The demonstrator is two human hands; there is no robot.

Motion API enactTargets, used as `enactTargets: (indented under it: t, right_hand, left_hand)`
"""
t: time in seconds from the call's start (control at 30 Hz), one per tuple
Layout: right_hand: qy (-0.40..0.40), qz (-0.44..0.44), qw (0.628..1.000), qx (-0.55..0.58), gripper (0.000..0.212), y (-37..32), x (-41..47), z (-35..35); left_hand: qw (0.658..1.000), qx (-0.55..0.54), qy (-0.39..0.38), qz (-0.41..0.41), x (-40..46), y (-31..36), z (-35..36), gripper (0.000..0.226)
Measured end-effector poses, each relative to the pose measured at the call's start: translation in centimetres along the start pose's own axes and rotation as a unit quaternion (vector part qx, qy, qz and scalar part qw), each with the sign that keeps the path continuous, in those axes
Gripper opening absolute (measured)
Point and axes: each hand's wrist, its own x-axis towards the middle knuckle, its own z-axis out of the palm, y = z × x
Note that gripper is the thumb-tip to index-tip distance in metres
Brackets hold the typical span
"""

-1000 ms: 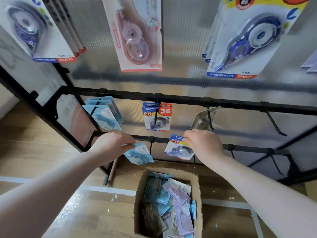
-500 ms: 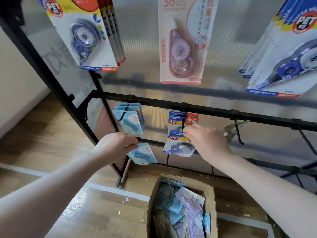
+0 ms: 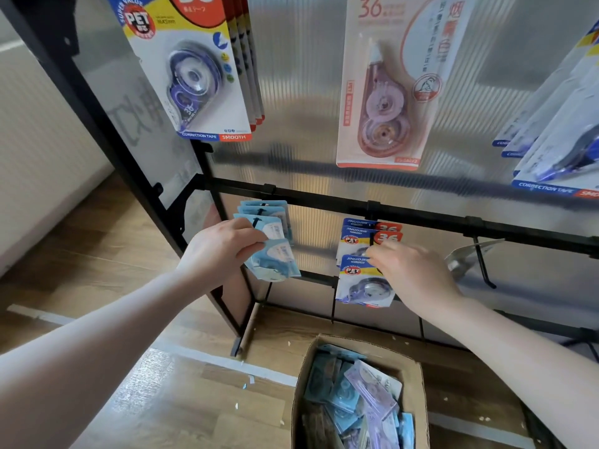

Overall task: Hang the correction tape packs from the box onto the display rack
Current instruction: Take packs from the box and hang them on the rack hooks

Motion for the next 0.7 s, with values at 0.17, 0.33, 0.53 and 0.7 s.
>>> enactTargets:
  t: [0.17, 0.33, 0.53, 0.7]
  right_hand:
    - [-0.044, 0.018, 0.999, 0.019, 0.026, -0.6, 0.5, -0.8]
    - [-0.115, 0.029, 0.993, 0.026, 0.035, -0.4, 0.9, -1.0]
    - [-0.141, 0.037, 0.989, 0.033, 0.041, 0.1, 1.0, -0.8]
    - [-0.122, 0.041, 0.991, 0.038, 0.042, 0.3, 1.2, -0.4]
  left_hand:
    - [1.0, 0.006, 0.006, -0.013, 0.2, -0.9, 0.2, 0.008]
    - [1.0, 0.016, 0.014, -0.021, 0.6, -1.3, 0.7, 0.007]
    - [1.0, 0.02, 0.018, -0.005, 0.9, -1.6, 0.8, 0.012]
    - [0.999, 0.032, 0.005, 0.01, 0.8, -2.0, 0.8, 0.015]
